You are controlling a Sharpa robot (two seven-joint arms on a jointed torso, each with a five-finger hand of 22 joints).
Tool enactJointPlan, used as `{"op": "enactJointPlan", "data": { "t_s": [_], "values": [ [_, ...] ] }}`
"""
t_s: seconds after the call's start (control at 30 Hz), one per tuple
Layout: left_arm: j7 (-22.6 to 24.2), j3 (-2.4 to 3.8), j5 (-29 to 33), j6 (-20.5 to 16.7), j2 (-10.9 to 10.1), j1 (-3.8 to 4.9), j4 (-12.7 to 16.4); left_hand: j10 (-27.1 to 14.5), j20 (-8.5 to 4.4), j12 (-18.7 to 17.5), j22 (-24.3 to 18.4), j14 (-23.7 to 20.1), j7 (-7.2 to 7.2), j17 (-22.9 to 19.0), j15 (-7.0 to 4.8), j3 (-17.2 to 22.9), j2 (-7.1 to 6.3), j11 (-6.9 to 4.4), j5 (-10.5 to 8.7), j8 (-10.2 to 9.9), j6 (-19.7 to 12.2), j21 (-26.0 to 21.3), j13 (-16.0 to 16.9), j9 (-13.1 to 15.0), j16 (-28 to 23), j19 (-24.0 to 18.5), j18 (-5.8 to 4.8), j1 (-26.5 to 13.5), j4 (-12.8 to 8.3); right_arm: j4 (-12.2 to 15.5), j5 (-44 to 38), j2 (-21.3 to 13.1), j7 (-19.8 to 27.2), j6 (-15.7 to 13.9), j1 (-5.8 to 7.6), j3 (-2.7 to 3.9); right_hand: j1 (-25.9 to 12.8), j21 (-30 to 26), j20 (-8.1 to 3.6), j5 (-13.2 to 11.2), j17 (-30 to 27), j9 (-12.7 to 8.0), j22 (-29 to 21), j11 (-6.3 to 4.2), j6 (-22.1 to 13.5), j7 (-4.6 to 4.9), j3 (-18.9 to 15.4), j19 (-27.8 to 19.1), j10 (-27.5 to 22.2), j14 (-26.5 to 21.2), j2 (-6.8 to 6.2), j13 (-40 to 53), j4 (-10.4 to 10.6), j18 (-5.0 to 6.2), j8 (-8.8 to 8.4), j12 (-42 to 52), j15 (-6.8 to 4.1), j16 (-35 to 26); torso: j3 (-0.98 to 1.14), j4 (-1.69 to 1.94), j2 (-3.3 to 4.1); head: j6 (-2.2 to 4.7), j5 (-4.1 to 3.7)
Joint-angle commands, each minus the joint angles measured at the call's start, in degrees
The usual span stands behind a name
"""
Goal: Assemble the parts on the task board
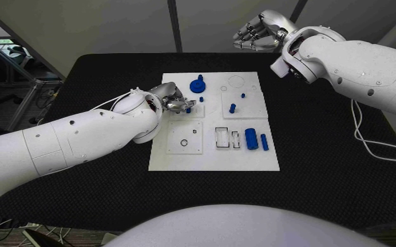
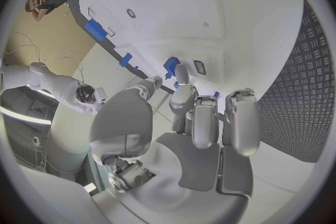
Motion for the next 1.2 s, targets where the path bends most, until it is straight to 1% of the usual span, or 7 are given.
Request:
{"op": "enactJointPlan", "data": {
  "t_s": [0.03, 0.53, 0.63, 0.83, 0.9, 1.0, 1.2],
  "values": [
    [0.9, 0.13, 0.4, -1.4, 0.1, 0.06, 0.0, 0.3, -0.50, 0.3, 10.5, 4.9, -0.02, 11.2, -0.54, -0.8, 0.07, -0.07, -0.06, -0.2, 0.4, 0.4, 0.0, 0.1, 0.2, 2.1, -2.05, -0.4, 0.3, 0.0, 0.0, 0.1, 0.4, 0.4, 0.11, 0.03, -0.6, -0.2, -0.05, 0.3, -0.1, 0.1, 0.0, -0.02, 0.3, 0.20, 0.2, 0.4, -0.1, -0.4, -0.11, 0.0, -0.1, 0.38, -0.32, 0.2, 0.04, 0.1, -0.01, -0.01, 0.01, 0.01, -0.01],
    [0.7, 0.53, 0.4, -0.6, -0.1, 0.05, 0.1, 0.3, -0.53, 0.4, 10.5, 4.9, -0.06, 11.2, -0.57, -2.9, 0.79, -0.10, 0.07, -0.3, 0.3, 0.3, 0.1, 0.2, 0.2, 2.1, -2.04, 1.0, 1.1, -0.1, 0.0, 0.0, 0.4, 0.6, 0.11, 0.03, -0.6, -0.3, -0.05, 0.3, -0.1, 0.1, 0.0, -0.01, 0.3, 0.21, 0.2, 0.4, -0.1, -0.4, -0.12, 0.0, -0.1, 0.37, -0.33, 0.2, 0.04, 0.1, 0.01, 0.06, -0.02, 0.01, -0.10],
    [0.7, 1.37, 0.4, -0.3, -0.4, 0.03, 0.3, 0.1, -0.53, 0.0, 10.3, 4.9, 0.01, 11.2, -0.57, -3.6, 1.00, -0.07, 0.10, -0.4, 0.1, -0.1, -0.2, 0.3, 0.2, 1.9, -1.95, 1.8, 1.1, 0.0, 0.0, 0.0, 0.3, 0.6, 0.10, 0.03, -0.6, -0.3, -0.05, 0.3, -0.1, 0.1, 0.0, -0.01, 0.3, 0.21, 0.2, 0.4, -0.1, -0.4, -0.12, 0.0, -0.1, 0.37, -0.33, 0.2, 0.04, 0.1, 0.00, 0.05, -0.02, 0.01, -0.09],
    [0.5, 4.55, 0.6, 1.9, -1.3, 0.13, 1.2, -2.3, -0.22, -3.3, 8.4, 4.8, 0.89, 11.0, -0.12, -5.9, 0.96, 0.62, 0.23, -1.2, -2.4, -3.4, -3.6, 0.4, 0.0, 0.2, -1.18, 4.4, 1.2, -0.1, 0.0, -0.1, 0.3, 0.5, 0.09, 0.03, -0.6, -0.3, -0.05, 0.3, -0.1, 0.1, 0.0, -0.01, 0.3, 0.21, 0.2, 0.4, -0.1, -0.4, -0.12, 0.0, -0.1, 0.37, -0.33, 0.2, 0.04, 0.1, 0.02, 0.01, -0.05, 0.01, -0.15],
    [0.4, 5.83, 1.9, 3.9, -1.7, 0.71, 1.3, -4.8, 0.30, -6.6, 6.8, 4.8, 1.95, 10.9, 0.57, -7.0, 0.80, 1.50, 0.27, -2.6, -4.8, -6.2, -7.0, -0.2, -0.1, -1.3, -0.60, 6.1, 1.3, -0.1, 0.0, -0.1, 0.3, 0.5, 0.09, 0.03, -0.6, -0.3, -0.05, 0.3, -0.1, 0.1, 0.0, -0.01, 0.3, 0.21, 0.2, 0.4, -0.1, -0.4, -0.12, 0.0, -0.1, 0.37, -0.33, 0.2, 0.04, 0.1, 0.02, -0.07, -0.02, 0.01, -0.12],
    [0.1, 6.88, 3.1, 7.7, -2.1, 2.40, 0.8, -7.4, 1.24, -10.1, 5.8, 4.7, 3.54, 10.8, 1.68, -8.9, 0.75, 2.90, 0.23, -5.6, -7.7, -8.1, -10.5, -2.4, -0.2, -2.2, -0.27, 7.7, 2.0, -0.1, 0.0, -0.1, 0.3, 0.5, 0.08, 0.03, -0.6, -0.3, -0.05, 0.3, -0.1, 0.1, 0.0, -0.01, 0.3, 0.21, 0.2, 0.4, -0.1, -0.4, -0.12, 0.0, -0.1, 0.37, -0.33, 0.2, 0.04, 0.1, -0.03, -0.04, 0.01, 0.01, -0.21],
    [-0.9, 7.54, 6.3, 18.9, -0.8, 6.83, -4.2, -11.8, 2.70, -15.8, 3.3, 4.1, 5.47, 9.5, 3.18, -11.6, 1.12, 4.60, -0.81, -9.7, -9.9, -12.9, -16.6, -6.8, -1.6, -4.5, 0.69, 11.4, 2.8, -0.3, 0.0, 0.0, 0.3, 0.5, 0.08, 0.02, -0.7, -0.3, -0.04, 0.3, -0.1, 0.1, 0.0, -0.01, 0.3, 0.21, 0.2, 0.4, -0.1, -0.4, -0.12, 0.0, -0.1, 0.37, -0.33, 0.2, 0.04, 0.1, 0.02, -0.02, -0.01, 0.01, -0.01]
  ]
}}
